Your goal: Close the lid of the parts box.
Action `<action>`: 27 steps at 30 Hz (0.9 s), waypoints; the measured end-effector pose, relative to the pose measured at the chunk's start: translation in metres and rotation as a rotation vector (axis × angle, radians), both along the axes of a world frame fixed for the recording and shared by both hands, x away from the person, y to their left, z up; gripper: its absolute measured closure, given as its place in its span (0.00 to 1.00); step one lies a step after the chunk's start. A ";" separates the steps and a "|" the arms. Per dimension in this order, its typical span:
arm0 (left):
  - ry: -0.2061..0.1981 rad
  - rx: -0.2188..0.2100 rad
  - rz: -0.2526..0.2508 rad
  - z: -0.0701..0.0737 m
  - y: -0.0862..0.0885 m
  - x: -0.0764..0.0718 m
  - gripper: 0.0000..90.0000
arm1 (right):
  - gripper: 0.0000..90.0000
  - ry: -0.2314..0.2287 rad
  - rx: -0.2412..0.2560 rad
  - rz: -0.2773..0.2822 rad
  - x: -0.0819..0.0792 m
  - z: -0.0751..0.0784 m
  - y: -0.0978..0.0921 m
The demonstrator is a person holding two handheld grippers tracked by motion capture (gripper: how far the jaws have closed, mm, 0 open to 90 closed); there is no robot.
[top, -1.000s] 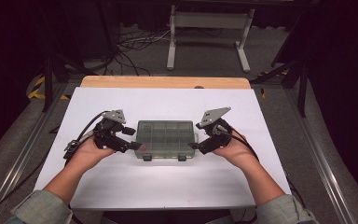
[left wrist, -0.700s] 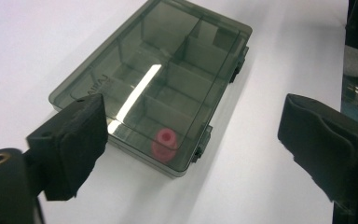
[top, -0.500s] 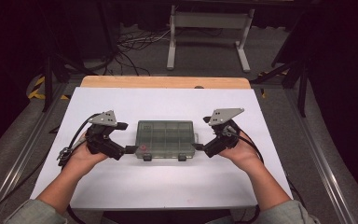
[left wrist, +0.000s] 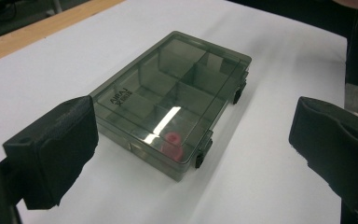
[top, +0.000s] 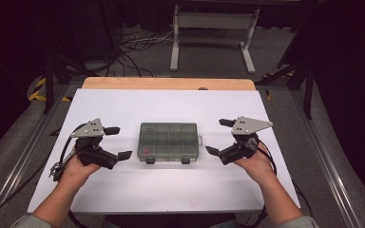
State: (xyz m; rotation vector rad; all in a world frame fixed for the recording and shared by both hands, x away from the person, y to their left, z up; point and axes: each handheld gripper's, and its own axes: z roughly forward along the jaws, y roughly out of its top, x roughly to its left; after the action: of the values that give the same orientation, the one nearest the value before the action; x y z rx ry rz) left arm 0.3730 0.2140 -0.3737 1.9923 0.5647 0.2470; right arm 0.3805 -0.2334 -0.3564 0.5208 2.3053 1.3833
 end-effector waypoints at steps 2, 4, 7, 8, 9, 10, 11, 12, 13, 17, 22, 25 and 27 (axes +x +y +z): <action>-0.010 -0.008 0.009 -0.002 0.002 -0.002 0.03 | 0.00 0.001 0.004 -0.004 -0.001 -0.001 -0.002; -0.024 -0.026 0.019 -0.006 0.006 -0.005 0.03 | 0.00 -0.004 0.023 -0.023 -0.004 -0.006 -0.010; -0.047 -0.061 0.024 -0.012 0.010 -0.009 0.02 | 0.00 0.004 0.058 -0.041 -0.006 -0.012 -0.018; -0.054 -0.067 0.028 -0.014 0.012 -0.011 0.02 | 0.00 -0.001 0.069 -0.046 -0.007 -0.015 -0.021; -0.062 -0.074 0.034 -0.015 0.013 -0.011 0.02 | 0.00 0.000 0.076 -0.048 -0.008 -0.017 -0.024; -0.073 -0.080 0.044 -0.018 0.014 -0.013 0.02 | 0.00 0.001 0.081 -0.049 -0.009 -0.019 -0.025; -0.083 -0.080 0.053 -0.020 0.015 -0.013 0.02 | 0.00 0.000 0.088 -0.050 -0.010 -0.021 -0.027; -0.080 -0.080 0.054 -0.023 0.017 -0.013 0.02 | 0.00 -0.004 0.091 -0.049 -0.012 -0.022 -0.029; -0.078 -0.081 0.058 -0.026 0.018 -0.014 0.02 | 0.00 -0.008 0.096 -0.047 -0.013 -0.024 -0.030; -0.096 -0.108 0.069 -0.036 0.023 -0.016 0.03 | 0.00 -0.019 0.093 -0.060 -0.016 -0.032 -0.035; -0.110 -0.129 0.076 -0.047 0.028 -0.020 0.03 | 0.00 -0.017 0.103 -0.074 -0.018 -0.044 -0.041; -0.097 -0.154 0.081 -0.055 0.032 -0.021 0.03 | 0.00 -0.016 0.108 -0.085 -0.020 -0.050 -0.045; -0.099 -0.168 0.079 -0.059 0.035 -0.022 0.02 | 0.00 -0.016 0.116 -0.090 -0.021 -0.053 -0.047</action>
State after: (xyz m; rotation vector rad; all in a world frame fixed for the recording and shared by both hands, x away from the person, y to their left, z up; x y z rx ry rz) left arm 0.3509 0.2488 -0.4328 1.7873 0.5825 0.3338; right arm 0.3595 -0.2805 -0.4091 0.6387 2.1710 1.4782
